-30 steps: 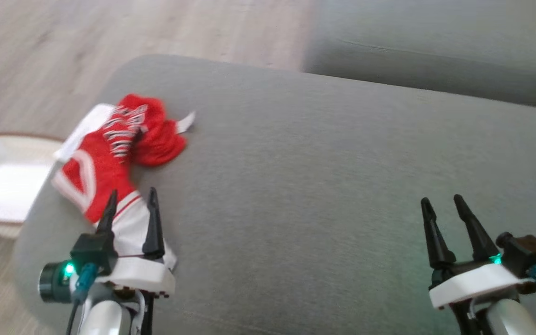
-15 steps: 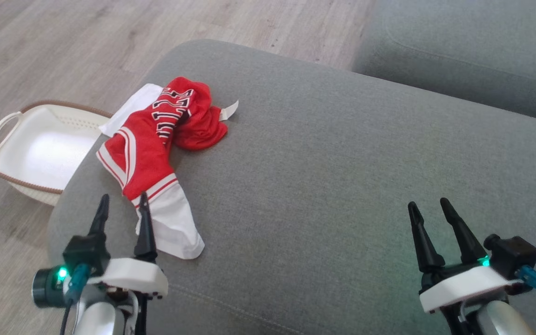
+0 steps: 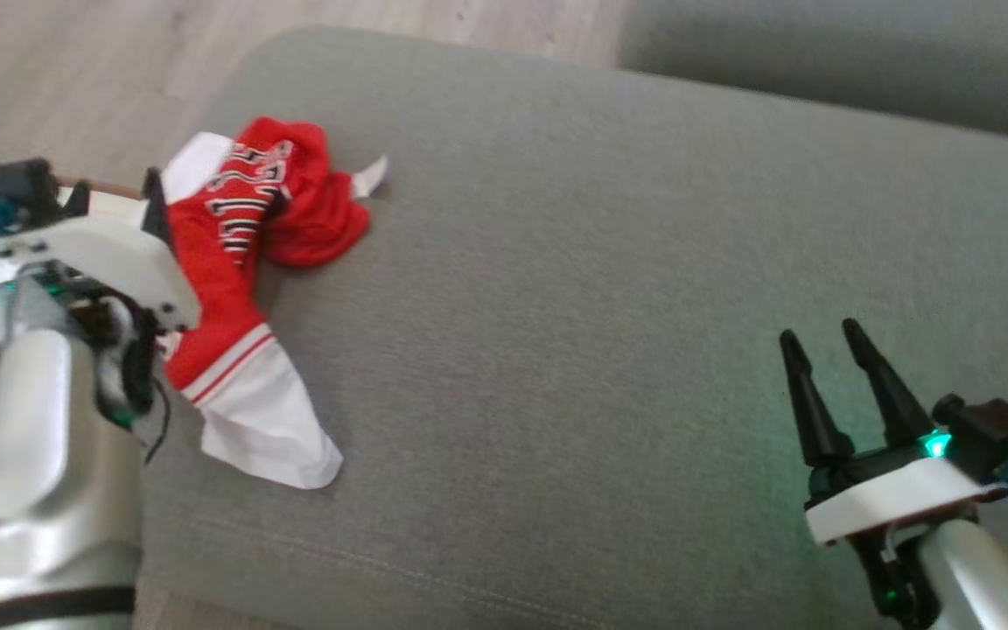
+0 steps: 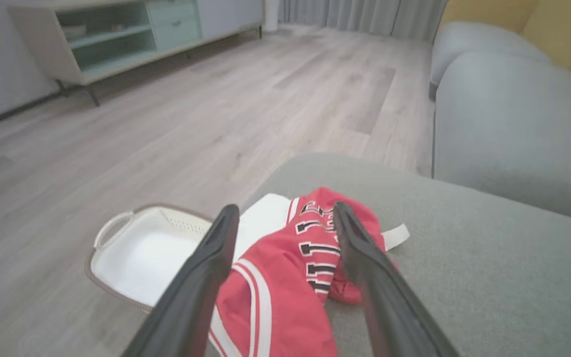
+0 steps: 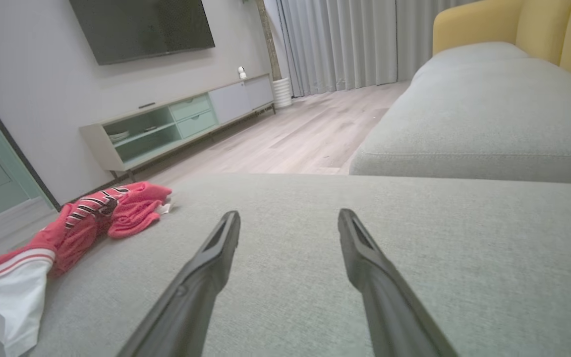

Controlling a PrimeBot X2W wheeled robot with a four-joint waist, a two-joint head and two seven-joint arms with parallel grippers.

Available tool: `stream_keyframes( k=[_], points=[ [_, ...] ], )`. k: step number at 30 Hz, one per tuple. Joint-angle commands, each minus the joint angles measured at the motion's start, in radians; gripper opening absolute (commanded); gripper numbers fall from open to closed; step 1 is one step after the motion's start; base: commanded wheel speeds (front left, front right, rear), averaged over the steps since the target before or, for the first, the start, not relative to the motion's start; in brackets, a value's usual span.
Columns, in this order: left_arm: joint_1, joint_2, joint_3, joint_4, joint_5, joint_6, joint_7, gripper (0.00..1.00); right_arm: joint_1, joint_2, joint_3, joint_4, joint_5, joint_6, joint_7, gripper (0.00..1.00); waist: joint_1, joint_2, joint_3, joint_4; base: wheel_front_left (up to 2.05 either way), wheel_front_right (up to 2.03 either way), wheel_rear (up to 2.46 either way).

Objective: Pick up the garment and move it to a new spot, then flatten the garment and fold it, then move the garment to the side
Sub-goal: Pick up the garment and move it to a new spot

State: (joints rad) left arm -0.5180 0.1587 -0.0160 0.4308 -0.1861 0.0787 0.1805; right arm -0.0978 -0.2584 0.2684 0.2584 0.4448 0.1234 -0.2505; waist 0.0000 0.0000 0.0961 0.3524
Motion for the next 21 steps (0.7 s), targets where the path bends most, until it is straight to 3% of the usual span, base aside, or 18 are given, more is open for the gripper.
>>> stream_keyframes(
  k=[1,9,15,19,20,21],
  points=[
    [-0.059,0.048,0.050,0.013,-0.023,0.006,0.047,1.00,-0.040,-0.034,0.018,-0.035,0.010,0.007,-0.008,1.00,0.0000,0.0000,0.060,-0.053,0.00,0.00,0.00],
    [-0.174,0.100,0.109,0.229,-0.078,0.032,0.192,1.00,-0.089,-0.073,0.035,-0.051,0.037,0.007,-0.008,1.00,0.0000,0.0000,0.154,-0.130,0.00,0.00,0.00],
    [-0.186,0.113,0.128,0.391,-0.095,0.060,0.224,1.00,-0.115,-0.093,0.052,-0.053,0.055,0.007,-0.010,1.00,0.0000,0.0000,0.196,-0.163,0.00,0.00,0.00],
    [-0.190,0.117,0.128,0.467,-0.102,0.056,0.208,1.00,-0.124,-0.100,0.057,-0.048,0.064,0.007,-0.010,1.00,0.0000,0.0000,0.199,-0.168,0.00,0.00,0.00],
    [-0.192,0.119,0.127,0.481,-0.104,0.052,0.199,0.75,-0.125,-0.101,0.058,-0.045,0.065,0.007,-0.010,1.00,0.0000,0.0000,0.196,-0.168,0.00,0.00,0.00],
    [-0.199,0.122,0.125,0.505,-0.106,0.043,0.180,0.00,-0.123,-0.101,0.057,-0.038,0.067,0.007,-0.011,1.00,0.0000,0.0000,0.187,-0.164,0.00,0.00,0.00]
  ],
)
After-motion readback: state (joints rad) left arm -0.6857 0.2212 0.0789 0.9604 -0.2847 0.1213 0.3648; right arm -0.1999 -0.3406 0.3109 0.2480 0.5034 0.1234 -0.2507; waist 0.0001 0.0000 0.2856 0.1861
